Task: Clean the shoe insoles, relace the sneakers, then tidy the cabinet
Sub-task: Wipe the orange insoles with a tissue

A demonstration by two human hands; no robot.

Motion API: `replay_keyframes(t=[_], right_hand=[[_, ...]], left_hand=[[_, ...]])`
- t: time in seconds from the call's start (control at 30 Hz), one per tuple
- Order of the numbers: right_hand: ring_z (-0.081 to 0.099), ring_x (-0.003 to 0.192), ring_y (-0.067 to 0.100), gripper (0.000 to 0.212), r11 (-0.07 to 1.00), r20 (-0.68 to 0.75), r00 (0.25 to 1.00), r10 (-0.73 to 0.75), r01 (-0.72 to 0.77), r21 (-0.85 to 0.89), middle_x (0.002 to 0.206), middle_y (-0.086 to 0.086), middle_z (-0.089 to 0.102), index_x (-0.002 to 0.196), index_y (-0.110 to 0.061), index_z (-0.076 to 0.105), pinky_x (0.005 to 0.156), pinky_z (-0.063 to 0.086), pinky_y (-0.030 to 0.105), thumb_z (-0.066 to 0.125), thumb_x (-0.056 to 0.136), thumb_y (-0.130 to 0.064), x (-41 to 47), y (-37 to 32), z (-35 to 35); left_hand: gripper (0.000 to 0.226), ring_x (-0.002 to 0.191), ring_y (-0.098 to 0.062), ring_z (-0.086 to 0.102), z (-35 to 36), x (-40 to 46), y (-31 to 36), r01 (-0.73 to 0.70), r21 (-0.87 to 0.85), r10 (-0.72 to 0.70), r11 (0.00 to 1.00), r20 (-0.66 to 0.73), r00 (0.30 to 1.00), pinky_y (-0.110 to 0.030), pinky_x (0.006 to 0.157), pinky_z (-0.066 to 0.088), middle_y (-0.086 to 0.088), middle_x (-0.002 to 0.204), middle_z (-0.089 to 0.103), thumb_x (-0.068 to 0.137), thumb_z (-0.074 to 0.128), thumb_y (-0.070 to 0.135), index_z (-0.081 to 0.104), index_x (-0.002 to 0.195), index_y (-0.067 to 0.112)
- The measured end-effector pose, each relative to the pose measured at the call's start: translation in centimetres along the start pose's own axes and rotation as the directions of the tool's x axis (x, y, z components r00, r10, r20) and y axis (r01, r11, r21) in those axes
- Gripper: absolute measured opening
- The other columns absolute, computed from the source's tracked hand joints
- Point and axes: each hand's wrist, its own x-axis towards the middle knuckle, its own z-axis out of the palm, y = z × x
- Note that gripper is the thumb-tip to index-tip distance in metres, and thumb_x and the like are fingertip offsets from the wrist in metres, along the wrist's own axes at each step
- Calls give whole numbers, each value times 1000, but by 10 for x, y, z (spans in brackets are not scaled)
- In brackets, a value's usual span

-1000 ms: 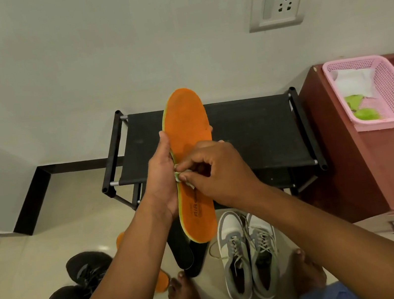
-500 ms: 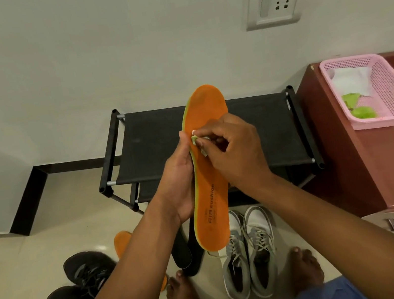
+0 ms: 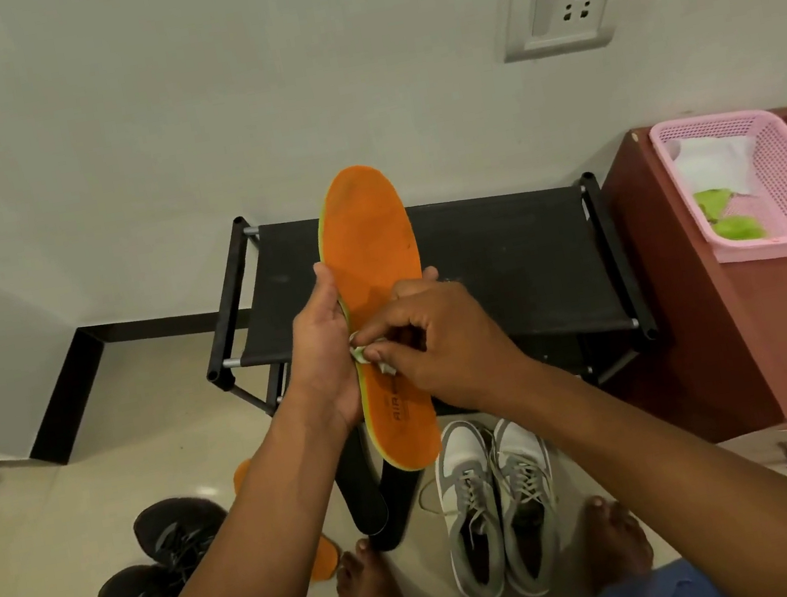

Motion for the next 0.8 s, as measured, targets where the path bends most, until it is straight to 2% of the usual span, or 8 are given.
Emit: replay_keyframes(t=[0.07, 0.2, 0.37, 0.5, 0.57, 0.63, 0.8], right_hand=[[63, 91, 5, 12, 1000, -57, 998, 7, -9, -27, 96, -7, 68, 104, -22, 80, 86, 52, 24, 74, 93, -23, -1, 0, 1], [62, 87, 5, 9, 994, -225, 974, -40, 16, -110, 95, -6, 68, 100, -22, 79, 82, 53, 23, 74, 93, -22, -1, 1, 1], [65, 92, 10, 9, 981, -467, 882, -59, -36, -191, 100, -2, 71, 102, -20, 77, 84, 59, 32, 73, 95, -23, 7, 12, -12], [65, 95, 12, 15, 967, -547, 834, -77, -70, -243, 104, 0, 72, 106, -18, 77, 86, 58, 33, 71, 97, -29, 8, 16, -16], [65, 93, 12, 15, 970, -543, 837, -65, -75, -233, 102, 0, 72, 105, -18, 77, 85, 59, 33, 71, 97, -29, 9, 16, -14], [65, 90, 11, 14, 976, -490, 870, -50, -60, -207, 100, -1, 71, 104, -17, 77, 83, 59, 34, 71, 96, -27, 8, 14, -11], [60, 83, 0, 10, 991, -189, 982, -15, -11, -132, 97, -8, 67, 102, -21, 78, 85, 54, 27, 74, 93, -23, 3, 5, -2]], left_hand=[[71, 112, -33, 72, 2, 1, 0, -13, 29, 13, 999, 7, 1000, -42, 88, 63, -17, 125, 72, 104, 26, 66, 58, 135, 10], [73, 125, -34, 64, 4, 2, -5, -20, 110, 18, 994, 19, 1000, -46, 101, 54, -18, 137, 65, 105, 27, 65, 58, 142, 10], [66, 116, -29, 69, 12, 0, -17, 17, 203, -41, 979, 116, 992, -42, 87, 59, -13, 131, 69, 105, 24, 63, 57, 144, 22], [63, 123, -31, 66, 14, 2, -21, 26, 225, -55, 974, 126, 991, -47, 93, 57, -11, 136, 67, 104, 22, 65, 54, 146, 31], [64, 125, -32, 65, 14, 3, -22, 25, 221, -53, 975, 123, 991, -48, 97, 56, -11, 136, 67, 104, 22, 66, 55, 146, 30], [66, 124, -31, 65, 12, 2, -21, 19, 201, -39, 979, 99, 994, -47, 99, 55, -12, 135, 67, 104, 22, 65, 57, 143, 26], [75, 133, -37, 58, -4, 6, -8, -19, 85, 18, 996, 16, 1000, -54, 113, 45, -20, 145, 58, 104, 24, 68, 55, 145, 13]])
